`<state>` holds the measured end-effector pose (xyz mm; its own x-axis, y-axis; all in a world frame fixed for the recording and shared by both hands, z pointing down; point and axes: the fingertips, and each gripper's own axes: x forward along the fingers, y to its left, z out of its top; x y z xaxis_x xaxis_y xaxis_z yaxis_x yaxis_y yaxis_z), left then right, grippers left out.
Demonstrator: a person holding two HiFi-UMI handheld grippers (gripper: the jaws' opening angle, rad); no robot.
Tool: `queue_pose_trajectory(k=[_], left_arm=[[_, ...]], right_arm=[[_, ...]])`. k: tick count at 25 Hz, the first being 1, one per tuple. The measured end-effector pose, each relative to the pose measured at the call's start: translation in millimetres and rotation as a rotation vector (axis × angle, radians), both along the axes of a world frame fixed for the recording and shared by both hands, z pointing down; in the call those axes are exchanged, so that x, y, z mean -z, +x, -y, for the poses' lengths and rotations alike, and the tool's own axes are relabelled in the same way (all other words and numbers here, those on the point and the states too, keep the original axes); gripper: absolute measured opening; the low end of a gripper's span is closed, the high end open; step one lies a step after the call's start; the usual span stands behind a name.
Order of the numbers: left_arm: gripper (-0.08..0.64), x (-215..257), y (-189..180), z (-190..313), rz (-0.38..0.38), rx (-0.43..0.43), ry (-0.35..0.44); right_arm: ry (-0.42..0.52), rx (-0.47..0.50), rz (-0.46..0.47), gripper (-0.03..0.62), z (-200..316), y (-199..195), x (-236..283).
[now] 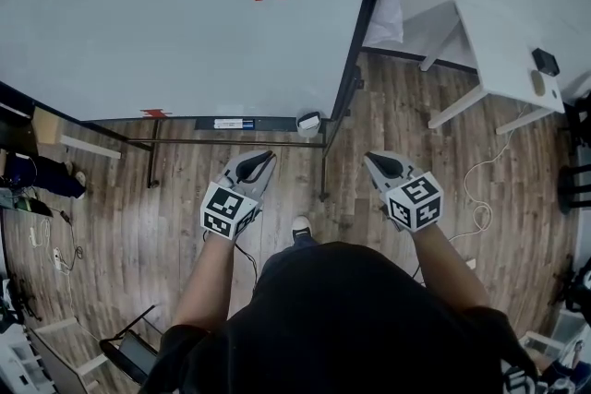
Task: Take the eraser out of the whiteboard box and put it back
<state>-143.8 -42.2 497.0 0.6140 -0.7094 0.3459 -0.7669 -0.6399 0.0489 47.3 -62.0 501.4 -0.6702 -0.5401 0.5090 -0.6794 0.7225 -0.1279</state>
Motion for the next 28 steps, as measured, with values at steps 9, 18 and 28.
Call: queue_pose_trajectory(k=[9,18,28], left_arm=[[0.037,-6,-18,19,-0.006,-0.023,-0.011],[0.037,-11,-31,38,-0.01,-0.041,-0.016],[0.037,-15,-41,55,-0.014,-0.073,-0.021]], right_arm=[[-0.009,-0.013,-0.004,-0.006,13,-21,-2],[-0.008,-0.021,-0.008,-0.006,29,-38,-4],[-0.012,-0.036,-0.011,-0.006,42,-55,-6]])
